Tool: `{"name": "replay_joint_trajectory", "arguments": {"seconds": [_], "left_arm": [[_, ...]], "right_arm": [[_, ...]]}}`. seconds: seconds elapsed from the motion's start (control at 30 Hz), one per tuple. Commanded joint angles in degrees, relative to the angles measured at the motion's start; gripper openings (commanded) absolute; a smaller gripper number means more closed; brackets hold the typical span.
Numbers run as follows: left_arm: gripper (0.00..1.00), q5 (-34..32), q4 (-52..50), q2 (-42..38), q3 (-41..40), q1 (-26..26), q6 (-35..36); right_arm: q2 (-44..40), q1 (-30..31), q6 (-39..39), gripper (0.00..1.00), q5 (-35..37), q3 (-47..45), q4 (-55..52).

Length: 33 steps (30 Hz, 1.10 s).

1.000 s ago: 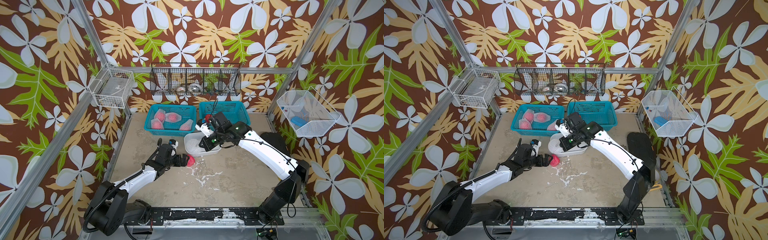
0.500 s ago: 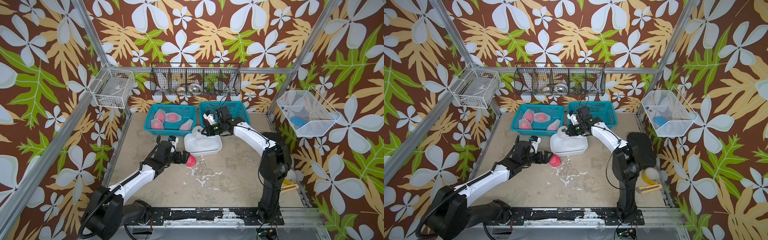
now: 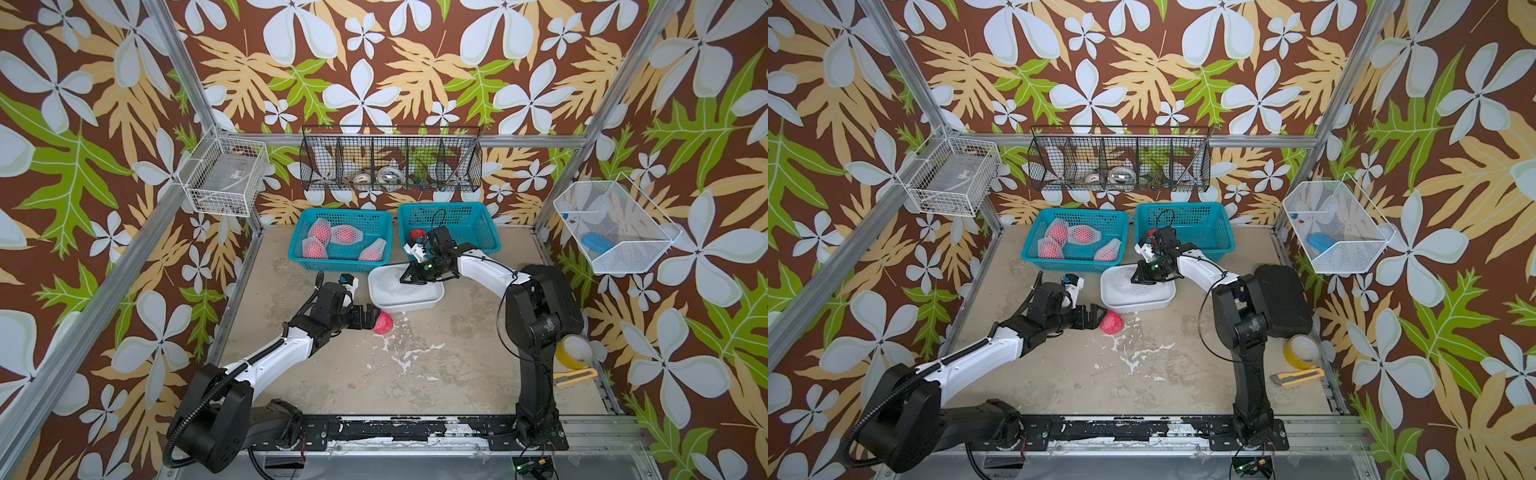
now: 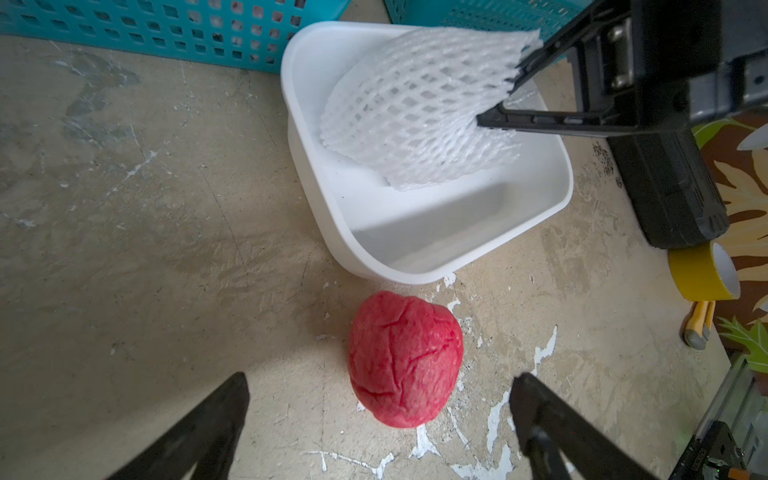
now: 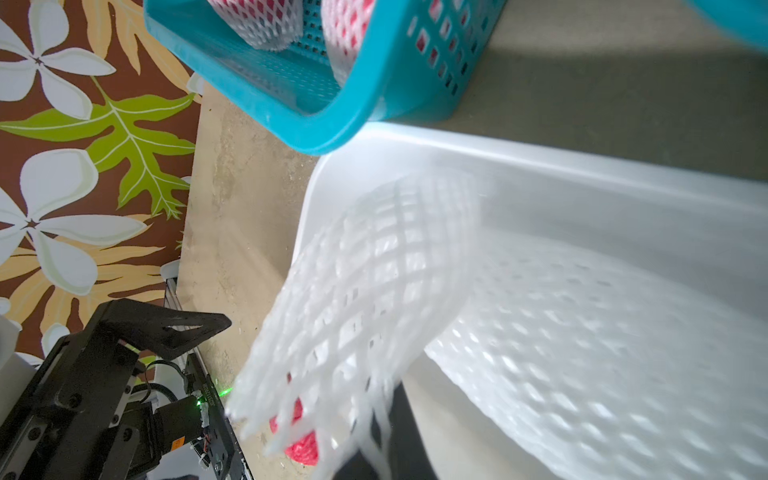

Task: Remove foam nets from apples
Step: Place the foam net into the storage box.

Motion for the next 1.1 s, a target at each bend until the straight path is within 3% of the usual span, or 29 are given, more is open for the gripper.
{"name": "replay_joint_trajectory", "arguments": {"seconds": [0.0,0.2,0.47,0.77,1.07], "left_arm": [[1.00,0.3,1.1,-0.1,-0.2,0.1,0.7],[1.00,0.0,1.2,0.3,-0.2,0.1,0.8],[1.00,0.1,1.3,1.8,0.0,0.1,1.0],[1.00,0.3,1.1,2.3,0.4,0.1,1.0],[1.00,-1.0,0.5,-0.1,0.2,0.1,0.1]], "right_arm": [[-0.1,-0.9,-0.5,0.21,3.4,1.4,-1.5],[-1.7,-1.6,-2.5,0.35,13.7,3.5,-6.0],[-0.4,-1.6,-5.0,0.40,30.5,7.7,-14.5],[2.9,-0.3,-4.5,0.36,34.0,8.8,-14.2],[-10.0,0.5,-4.8,0.39,38.8,8.4,-16.3]]}}
